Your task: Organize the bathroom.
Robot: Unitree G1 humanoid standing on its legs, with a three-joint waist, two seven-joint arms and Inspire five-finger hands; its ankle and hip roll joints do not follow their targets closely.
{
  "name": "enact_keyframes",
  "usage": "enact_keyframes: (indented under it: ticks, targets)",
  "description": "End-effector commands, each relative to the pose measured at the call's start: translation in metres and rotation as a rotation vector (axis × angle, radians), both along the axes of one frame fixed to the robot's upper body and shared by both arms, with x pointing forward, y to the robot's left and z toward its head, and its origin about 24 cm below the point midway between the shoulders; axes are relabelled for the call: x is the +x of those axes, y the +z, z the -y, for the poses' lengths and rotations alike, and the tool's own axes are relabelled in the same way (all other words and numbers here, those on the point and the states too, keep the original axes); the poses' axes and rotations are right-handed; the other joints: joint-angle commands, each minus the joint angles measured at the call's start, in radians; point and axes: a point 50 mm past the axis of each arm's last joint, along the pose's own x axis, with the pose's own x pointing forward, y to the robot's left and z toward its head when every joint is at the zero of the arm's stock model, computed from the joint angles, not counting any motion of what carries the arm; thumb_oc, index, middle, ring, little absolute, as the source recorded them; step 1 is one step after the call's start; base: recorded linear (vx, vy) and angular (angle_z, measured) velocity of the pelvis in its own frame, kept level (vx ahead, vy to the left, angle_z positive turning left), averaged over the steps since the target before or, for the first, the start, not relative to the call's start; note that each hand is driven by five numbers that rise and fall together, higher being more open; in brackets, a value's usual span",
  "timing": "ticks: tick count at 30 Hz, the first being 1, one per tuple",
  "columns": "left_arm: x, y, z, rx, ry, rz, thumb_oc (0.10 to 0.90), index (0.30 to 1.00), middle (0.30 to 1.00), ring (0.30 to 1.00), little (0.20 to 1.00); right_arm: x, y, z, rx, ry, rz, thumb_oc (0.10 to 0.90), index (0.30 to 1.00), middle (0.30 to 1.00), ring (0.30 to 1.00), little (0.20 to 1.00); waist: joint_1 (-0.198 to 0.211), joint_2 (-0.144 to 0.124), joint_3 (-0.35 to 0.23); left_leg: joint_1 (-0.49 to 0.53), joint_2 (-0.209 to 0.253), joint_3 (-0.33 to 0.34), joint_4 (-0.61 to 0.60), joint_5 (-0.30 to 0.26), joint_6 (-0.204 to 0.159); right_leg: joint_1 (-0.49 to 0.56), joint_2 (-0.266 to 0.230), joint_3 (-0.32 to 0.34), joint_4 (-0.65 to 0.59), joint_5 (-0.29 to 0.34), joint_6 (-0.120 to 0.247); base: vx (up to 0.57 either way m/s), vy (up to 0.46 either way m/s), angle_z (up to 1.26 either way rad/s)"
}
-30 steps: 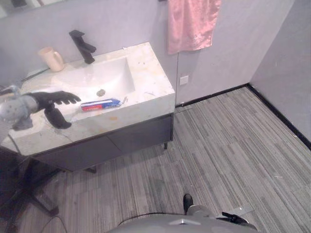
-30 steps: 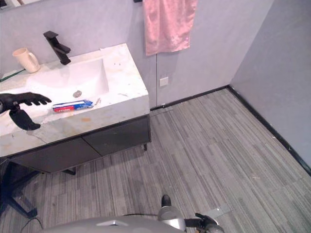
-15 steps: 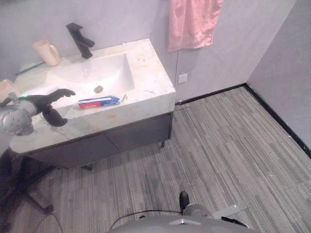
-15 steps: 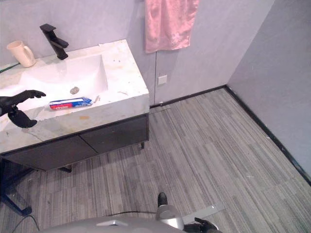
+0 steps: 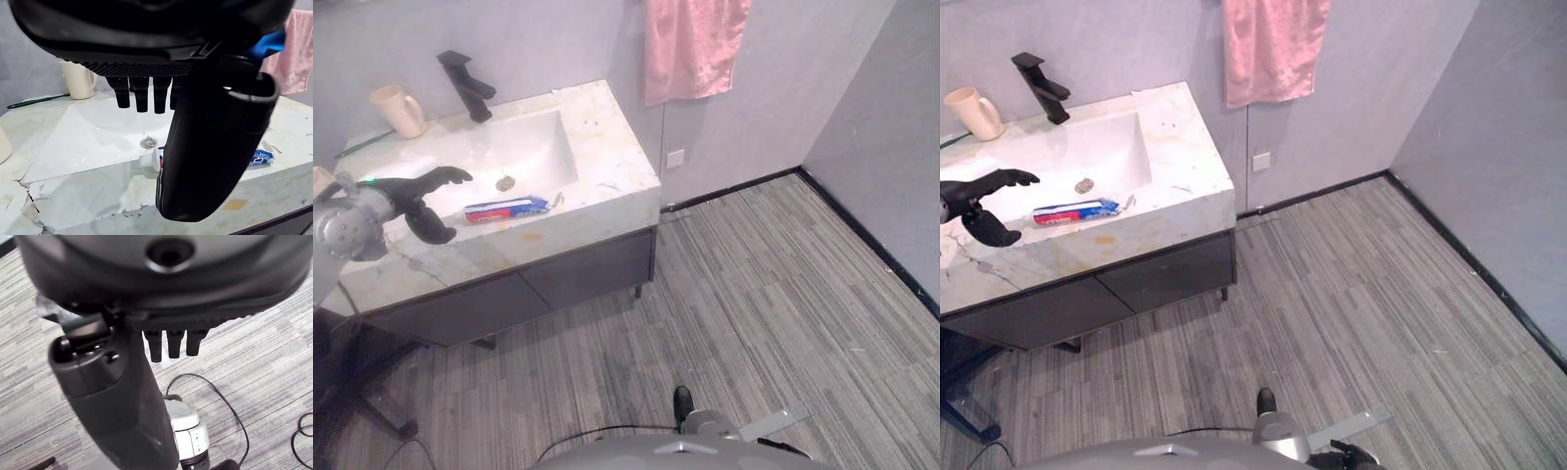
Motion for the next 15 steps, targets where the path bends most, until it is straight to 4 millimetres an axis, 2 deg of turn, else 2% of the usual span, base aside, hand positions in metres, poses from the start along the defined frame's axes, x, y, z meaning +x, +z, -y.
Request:
enact_keyframes:
  ticks: [1,6,15]
  targets:
    - [0.002,0.057,-0.014,0.063,0.043,0.216,0.8,0.9,0.9,0.9,0.9,-0.005,0.004,0.013,-0.055,0.021,-0.009,0.8,0.9,0.9,0.9,0.9,-0.033,0.007,-0.046,-0.119,-0.064,0.001,0.158,-0.039,0.064,0.033,-0.006,-0.006,0.106,-0.182,0.098,0.0,0.0,0.0]
    - [0.003,0.048,-0.014,0.08,0.039,0.211,0.8,0.9,0.9,0.9,0.9,-0.01,0.004,0.016,-0.062,0.003,-0.018,0.8,0.9,0.9,0.9,0.9,-0.037,0.003,-0.045,-0.123,-0.061,0.005,0.164,-0.04,0.065,0.029,-0.004,-0.002,0.109,-0.183,0.098,0.0,0.0,0.0]
    - [0.006,0.044,-0.014,0.096,0.055,0.231,0.8,0.9,0.9,0.9,0.9,-0.018,0.004,0.016,-0.058,-0.012,-0.019,0.8,0.9,0.9,0.9,0.9,-0.052,-0.011,-0.039,-0.134,-0.059,0.004,0.18,-0.047,0.068,0.018,-0.003,0.009,0.126,-0.187,0.095,0.01,-0.003,0.0]
